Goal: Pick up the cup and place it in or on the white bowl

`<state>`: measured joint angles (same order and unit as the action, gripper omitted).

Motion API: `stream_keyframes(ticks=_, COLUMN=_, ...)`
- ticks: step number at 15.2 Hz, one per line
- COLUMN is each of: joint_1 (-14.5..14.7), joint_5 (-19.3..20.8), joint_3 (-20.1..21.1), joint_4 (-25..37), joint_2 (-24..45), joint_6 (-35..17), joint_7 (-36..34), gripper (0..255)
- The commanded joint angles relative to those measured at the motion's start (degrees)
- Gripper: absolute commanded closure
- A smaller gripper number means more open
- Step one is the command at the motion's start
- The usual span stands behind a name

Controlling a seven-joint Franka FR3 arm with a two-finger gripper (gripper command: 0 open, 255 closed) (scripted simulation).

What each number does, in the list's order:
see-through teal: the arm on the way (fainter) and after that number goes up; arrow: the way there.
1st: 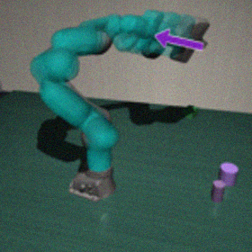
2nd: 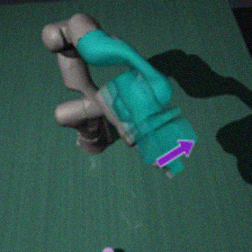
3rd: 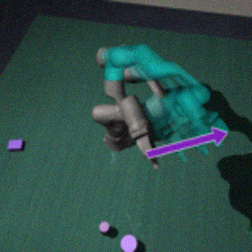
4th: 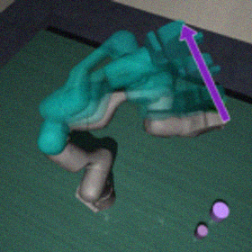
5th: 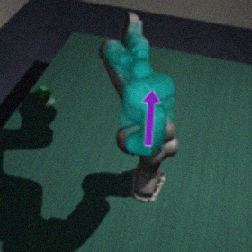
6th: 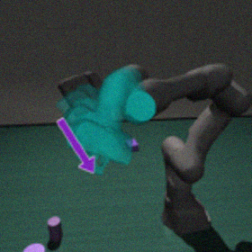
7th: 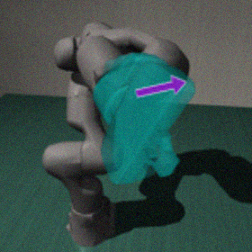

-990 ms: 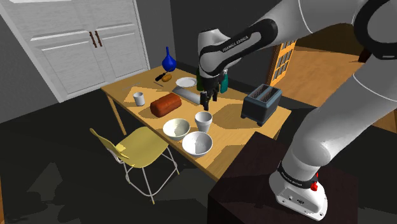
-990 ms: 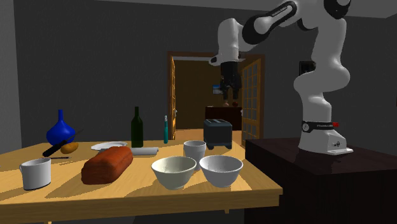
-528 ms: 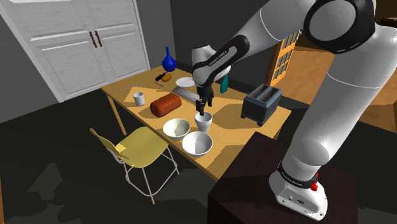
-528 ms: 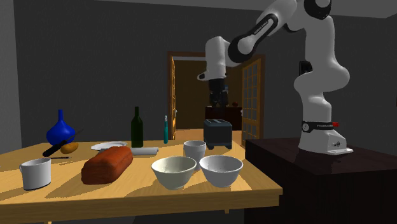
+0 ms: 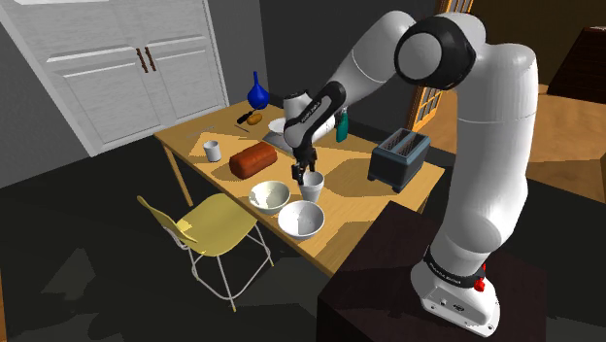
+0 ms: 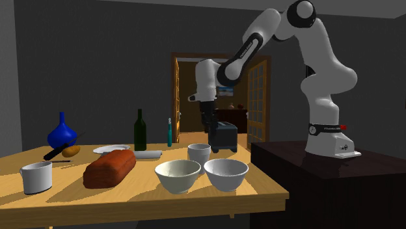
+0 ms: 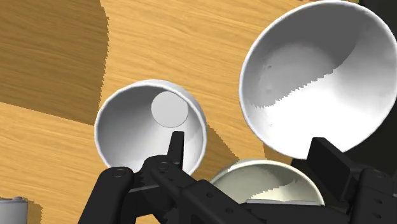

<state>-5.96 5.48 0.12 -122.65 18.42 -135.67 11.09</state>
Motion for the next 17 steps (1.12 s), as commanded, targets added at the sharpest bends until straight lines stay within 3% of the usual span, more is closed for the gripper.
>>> stream_keyframes(ticks=1, joint_1=-0.12, joint_5=0.49, joint_3=-0.32, joint_4=3.38, joint_2=4.53, joint_6=-0.92, joint_7=0.11, gripper=0)
stream_keyframes(ticks=5, joint_1=-0.4, joint_5=1.21, joint_3=-0.94, joint_4=10.29, joint_2=12.91, joint_6=-1.95, joint_7=0.45, gripper=0)
stream_keyframes(ticks=17, joint_1=-0.55, joint_5=1.54, joint_3=-1.23, joint_4=10.28, joint_2=17.22, joint_6=-6.28, joint_7=0.24, gripper=0)
